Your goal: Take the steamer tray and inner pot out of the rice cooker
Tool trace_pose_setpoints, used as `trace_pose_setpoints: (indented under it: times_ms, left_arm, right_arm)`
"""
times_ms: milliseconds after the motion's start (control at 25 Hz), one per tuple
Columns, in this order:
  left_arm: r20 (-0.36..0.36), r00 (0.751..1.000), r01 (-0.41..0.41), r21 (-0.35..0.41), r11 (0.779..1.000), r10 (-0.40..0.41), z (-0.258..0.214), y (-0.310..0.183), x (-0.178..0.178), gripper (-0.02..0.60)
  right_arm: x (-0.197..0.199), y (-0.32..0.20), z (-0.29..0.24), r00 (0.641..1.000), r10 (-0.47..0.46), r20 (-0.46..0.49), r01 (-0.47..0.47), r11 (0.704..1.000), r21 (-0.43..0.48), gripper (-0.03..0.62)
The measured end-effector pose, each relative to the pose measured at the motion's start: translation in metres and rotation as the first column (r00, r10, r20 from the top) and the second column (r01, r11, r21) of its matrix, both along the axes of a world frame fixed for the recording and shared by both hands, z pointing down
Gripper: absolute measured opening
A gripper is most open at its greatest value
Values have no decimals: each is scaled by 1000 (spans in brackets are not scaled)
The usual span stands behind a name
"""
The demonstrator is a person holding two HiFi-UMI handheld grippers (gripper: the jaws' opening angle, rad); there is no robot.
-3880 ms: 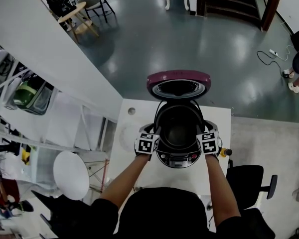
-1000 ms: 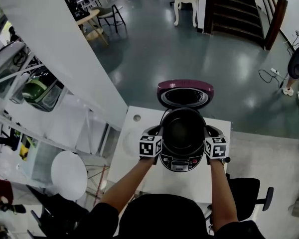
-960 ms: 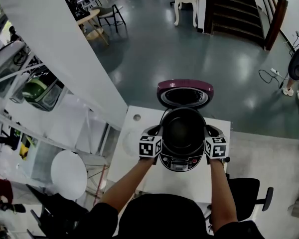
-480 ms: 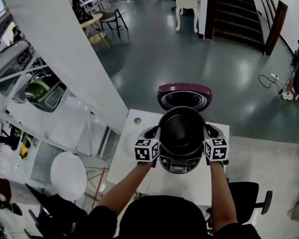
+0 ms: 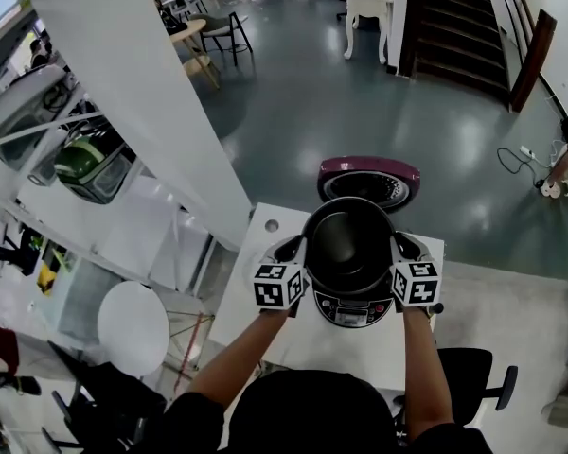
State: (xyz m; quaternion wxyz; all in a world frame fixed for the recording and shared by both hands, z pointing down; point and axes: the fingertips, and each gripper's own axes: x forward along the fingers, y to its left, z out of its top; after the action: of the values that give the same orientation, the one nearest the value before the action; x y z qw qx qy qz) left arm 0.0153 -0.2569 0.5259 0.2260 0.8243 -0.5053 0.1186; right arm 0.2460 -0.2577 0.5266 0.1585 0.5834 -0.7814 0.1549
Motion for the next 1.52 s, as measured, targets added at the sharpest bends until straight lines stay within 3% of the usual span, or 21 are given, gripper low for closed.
trace_pose_setpoints:
  times_ms: [440, 680, 1520]
  left_arm:
    - [-12, 1000, 11, 44, 999, -11, -13, 4, -59, 26]
    - [-49, 999, 11, 30, 999, -9, -10, 6, -90, 25]
    - [-72, 996, 49, -30, 998, -51, 34, 3, -225, 23]
  right_arm:
    - [-60, 5, -9, 1000, -24, -10, 24, 1000, -1, 29]
    - [-89, 8, -8, 1000, -19, -18, 19, 1000, -8, 29]
    - [-225, 5, 35, 998, -42, -40, 38, 995, -89, 29]
